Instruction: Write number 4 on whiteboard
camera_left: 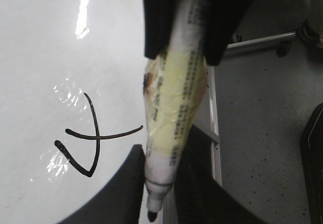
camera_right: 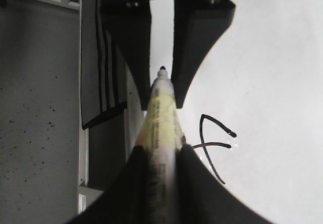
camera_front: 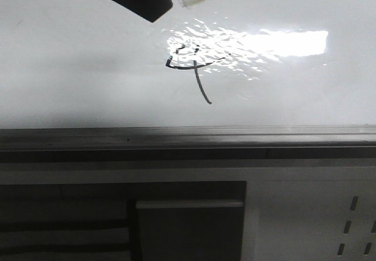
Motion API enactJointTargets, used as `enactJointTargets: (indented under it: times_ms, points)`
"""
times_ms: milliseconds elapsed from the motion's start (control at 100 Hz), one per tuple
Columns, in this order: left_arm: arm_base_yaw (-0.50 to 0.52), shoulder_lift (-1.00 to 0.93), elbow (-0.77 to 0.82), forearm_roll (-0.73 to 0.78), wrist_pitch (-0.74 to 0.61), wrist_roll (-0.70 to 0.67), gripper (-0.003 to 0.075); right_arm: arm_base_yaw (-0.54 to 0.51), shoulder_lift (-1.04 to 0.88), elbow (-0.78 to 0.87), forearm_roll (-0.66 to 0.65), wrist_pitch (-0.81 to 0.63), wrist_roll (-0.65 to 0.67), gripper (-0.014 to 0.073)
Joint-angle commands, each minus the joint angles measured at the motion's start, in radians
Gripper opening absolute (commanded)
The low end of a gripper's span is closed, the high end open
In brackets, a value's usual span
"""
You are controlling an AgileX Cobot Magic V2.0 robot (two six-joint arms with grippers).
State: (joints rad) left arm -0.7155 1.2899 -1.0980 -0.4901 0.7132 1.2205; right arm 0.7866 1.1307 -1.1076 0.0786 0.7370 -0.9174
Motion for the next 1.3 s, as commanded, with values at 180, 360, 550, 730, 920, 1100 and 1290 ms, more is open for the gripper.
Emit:
enactJointTargets:
  times_ms: [180,360,550,730,920,1100,1290]
  points:
    - [-0.008,-0.023,-0.037,-0.032,-0.062,-0.003,-0.0015,0.000,-0.014,-0.026,0.006,-0.034,-0.004,-0.0015]
    - [-0.008,-0.023,-0.037,-0.032,-0.063,-0.003,-0.0020,0.000,-0.020,-0.026,0.000,-0.014,-0.004,0.0237]
    - [-0.005,-0.023,-0.037,-0.032,-0.065,-0.017,-0.0020,0.000,-0.084,-0.050,-0.011,0.003,0.002,0.0341]
    - [-0.004,-0.023,-0.037,0.027,-0.067,-0.125,-0.0020,-0.037,-0.220,-0.054,-0.126,0.041,0.147,0.0342]
    - [-0.004,-0.023,-0.037,0.376,-0.014,-0.637,-0.0020,-0.112,-0.382,-0.054,-0.229,0.096,0.379,0.0342]
    - [-0.004,-0.025,-0.030,0.716,0.142,-1.163,-0.0020,-0.121,-0.473,-0.028,-0.227,0.141,0.402,0.0342]
    - [-0.002,-0.104,0.093,0.946,0.065,-1.475,-0.0020,-0.121,-0.484,0.040,-0.227,0.141,0.402,0.0342]
